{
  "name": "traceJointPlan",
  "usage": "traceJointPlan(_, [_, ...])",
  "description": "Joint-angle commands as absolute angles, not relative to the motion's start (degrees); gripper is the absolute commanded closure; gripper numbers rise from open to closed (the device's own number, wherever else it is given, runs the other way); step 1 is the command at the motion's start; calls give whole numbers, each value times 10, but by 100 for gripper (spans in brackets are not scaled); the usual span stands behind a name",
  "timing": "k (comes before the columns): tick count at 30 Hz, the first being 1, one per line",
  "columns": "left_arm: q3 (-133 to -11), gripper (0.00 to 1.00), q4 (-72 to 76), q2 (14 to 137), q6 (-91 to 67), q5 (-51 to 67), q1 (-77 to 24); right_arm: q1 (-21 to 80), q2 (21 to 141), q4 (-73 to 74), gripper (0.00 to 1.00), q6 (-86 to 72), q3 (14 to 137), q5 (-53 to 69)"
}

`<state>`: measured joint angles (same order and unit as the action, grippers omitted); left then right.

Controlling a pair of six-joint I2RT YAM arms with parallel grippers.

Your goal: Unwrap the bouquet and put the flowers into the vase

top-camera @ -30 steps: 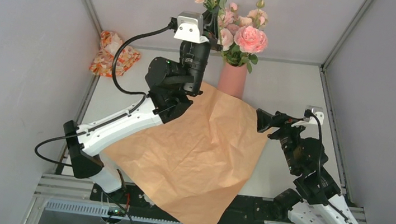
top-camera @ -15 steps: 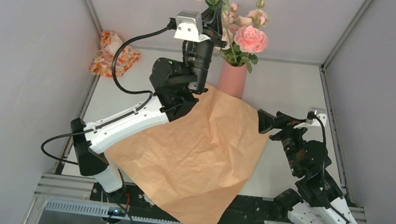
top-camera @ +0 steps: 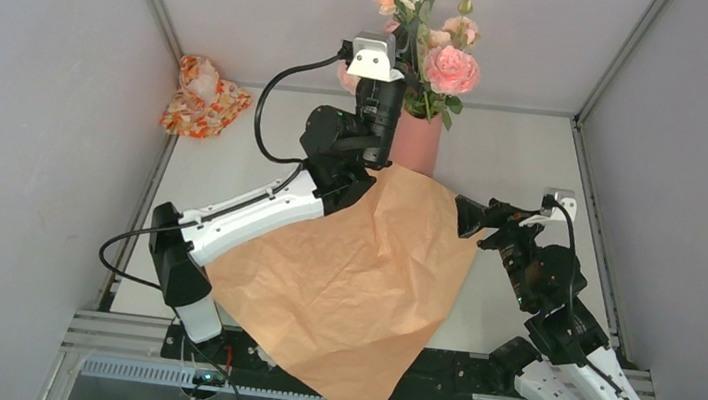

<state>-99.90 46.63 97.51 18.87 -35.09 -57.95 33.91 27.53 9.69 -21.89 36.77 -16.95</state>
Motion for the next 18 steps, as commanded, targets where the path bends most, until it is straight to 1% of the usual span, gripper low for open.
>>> traceJointPlan(1, [-1023, 100, 501, 971, 184, -355, -575, 333, 279, 78, 13, -218, 367, -161])
traceJointPlan(13, [-1044, 100, 491, 963, 210, -348, -575, 331, 270, 85, 13, -223, 367, -157])
traceJointPlan(18, [-1075, 100, 462, 973, 211, -344, -576, 331, 275, 79, 13, -221, 367, -157])
